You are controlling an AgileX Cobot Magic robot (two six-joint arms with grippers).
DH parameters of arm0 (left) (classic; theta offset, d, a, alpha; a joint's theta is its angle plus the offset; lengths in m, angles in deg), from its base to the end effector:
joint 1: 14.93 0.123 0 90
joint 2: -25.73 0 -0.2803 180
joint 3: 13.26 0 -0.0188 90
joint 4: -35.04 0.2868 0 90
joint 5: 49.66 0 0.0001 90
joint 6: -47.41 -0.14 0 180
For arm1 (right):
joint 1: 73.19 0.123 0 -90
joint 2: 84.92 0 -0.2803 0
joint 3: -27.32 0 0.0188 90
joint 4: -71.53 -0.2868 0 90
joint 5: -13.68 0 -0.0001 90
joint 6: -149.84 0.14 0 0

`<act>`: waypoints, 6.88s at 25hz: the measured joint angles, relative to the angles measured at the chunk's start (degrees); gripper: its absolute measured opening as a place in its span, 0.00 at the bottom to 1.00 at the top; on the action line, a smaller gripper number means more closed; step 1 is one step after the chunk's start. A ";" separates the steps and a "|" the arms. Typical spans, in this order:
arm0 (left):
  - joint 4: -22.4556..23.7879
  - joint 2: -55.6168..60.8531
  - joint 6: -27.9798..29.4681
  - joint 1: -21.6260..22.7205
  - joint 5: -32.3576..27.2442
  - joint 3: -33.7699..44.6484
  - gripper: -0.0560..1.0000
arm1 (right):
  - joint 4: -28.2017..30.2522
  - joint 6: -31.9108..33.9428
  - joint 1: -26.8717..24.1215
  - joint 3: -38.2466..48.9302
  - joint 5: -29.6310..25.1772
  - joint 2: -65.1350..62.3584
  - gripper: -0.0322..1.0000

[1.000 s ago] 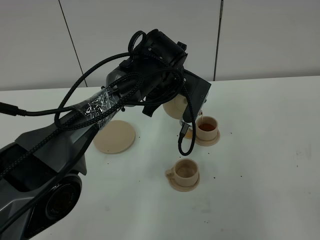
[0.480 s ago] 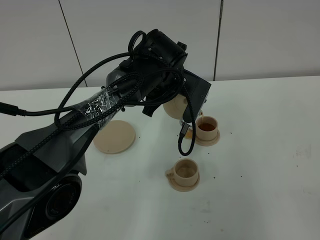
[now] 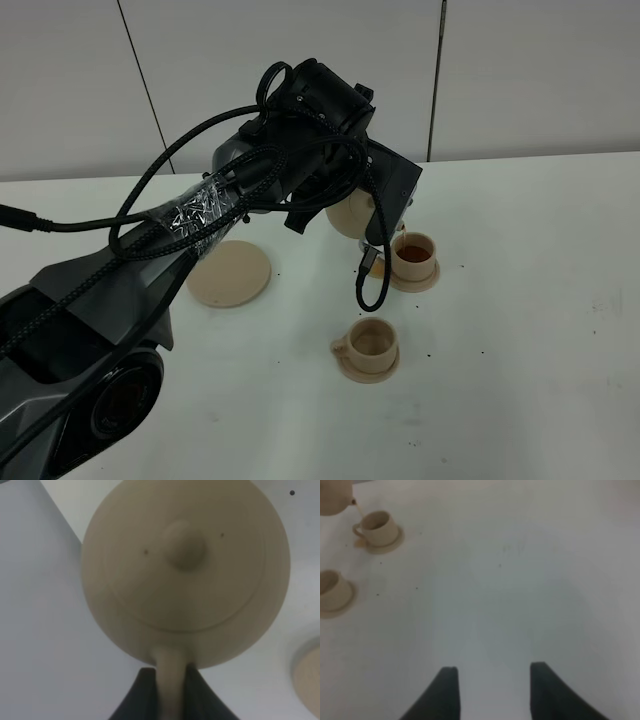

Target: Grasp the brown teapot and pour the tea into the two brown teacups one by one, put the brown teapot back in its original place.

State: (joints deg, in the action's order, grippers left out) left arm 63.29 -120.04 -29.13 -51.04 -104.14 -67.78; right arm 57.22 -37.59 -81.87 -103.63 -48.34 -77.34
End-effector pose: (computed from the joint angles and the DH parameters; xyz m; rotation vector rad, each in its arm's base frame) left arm 0.5149 -0.3088 0.1910 2.2898 1.2654 0.8891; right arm 0.0758 0.0194 0.2694 0.0083 2.0472 0.1254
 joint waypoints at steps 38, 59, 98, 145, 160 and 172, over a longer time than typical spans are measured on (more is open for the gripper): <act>2.41 -1.04 -0.24 -1.19 1.78 0.09 0.21 | 0.00 0.00 0.00 0.00 0.02 0.00 0.35; 2.60 -1.04 -0.24 -1.19 1.78 0.09 0.21 | 0.00 0.01 0.00 0.00 0.02 0.00 0.35; 1.43 -1.04 3.38 -1.25 2.15 0.09 0.21 | 0.00 0.06 0.00 0.00 0.02 0.00 0.35; -2.64 -0.14 15.08 -0.03 -4.67 0.09 0.21 | -0.16 0.71 0.00 0.00 0.06 0.00 0.35; -6.14 -0.14 26.98 0.17 -4.90 0.09 0.21 | -0.34 0.85 0.00 0.00 0.06 0.00 0.35; -13.71 -0.08 36.59 2.82 -4.84 0.09 0.21 | -0.38 0.85 0.00 0.00 0.06 0.00 0.35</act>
State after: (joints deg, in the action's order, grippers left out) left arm 49.58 -120.12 7.46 -48.22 -108.97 -67.69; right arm 56.85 -36.74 -81.87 -103.63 -48.28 -77.34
